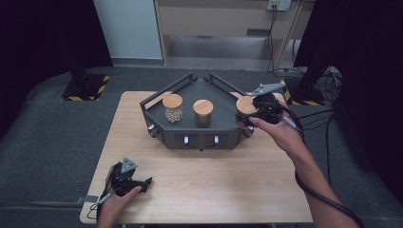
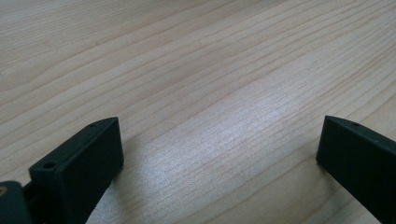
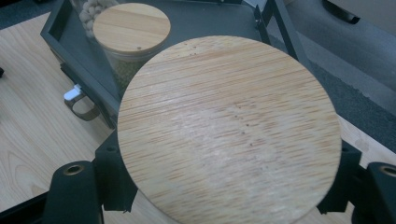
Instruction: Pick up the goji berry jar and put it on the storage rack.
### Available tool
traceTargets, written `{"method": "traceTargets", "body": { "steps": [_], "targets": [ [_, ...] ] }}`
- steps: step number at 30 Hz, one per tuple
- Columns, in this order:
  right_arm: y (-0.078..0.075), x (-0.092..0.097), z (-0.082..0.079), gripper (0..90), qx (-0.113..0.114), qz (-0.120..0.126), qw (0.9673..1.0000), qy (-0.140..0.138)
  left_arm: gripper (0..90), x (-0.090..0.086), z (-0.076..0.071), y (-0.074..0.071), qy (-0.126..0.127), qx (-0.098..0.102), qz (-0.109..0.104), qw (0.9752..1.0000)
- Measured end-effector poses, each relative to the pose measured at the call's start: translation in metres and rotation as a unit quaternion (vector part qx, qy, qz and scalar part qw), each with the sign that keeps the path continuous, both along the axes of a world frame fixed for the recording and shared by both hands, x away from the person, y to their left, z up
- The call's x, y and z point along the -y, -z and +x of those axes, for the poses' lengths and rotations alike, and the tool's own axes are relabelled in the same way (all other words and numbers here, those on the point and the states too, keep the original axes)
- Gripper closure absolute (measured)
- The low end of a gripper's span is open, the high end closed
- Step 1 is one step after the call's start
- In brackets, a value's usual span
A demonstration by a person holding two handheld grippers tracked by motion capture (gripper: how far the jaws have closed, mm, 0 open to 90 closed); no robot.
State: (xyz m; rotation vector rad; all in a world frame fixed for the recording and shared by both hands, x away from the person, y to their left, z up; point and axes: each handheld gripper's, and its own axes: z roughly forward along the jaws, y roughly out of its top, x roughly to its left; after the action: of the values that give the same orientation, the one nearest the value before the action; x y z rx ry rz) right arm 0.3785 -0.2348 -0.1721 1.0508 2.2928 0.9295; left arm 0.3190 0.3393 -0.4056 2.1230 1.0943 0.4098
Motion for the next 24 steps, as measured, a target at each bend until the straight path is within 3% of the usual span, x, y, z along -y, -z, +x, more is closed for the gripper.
{"method": "traceTargets", "body": {
  "steps": [24],
  "targets": [
    [0.0, -0.01, 0.021, 26.2, -0.003, 0.001, 1.0, -0.001, 0.0, 0.0, 0.0, 0.0, 0.0, 0.0, 0.0, 1.0]
  ]
}}
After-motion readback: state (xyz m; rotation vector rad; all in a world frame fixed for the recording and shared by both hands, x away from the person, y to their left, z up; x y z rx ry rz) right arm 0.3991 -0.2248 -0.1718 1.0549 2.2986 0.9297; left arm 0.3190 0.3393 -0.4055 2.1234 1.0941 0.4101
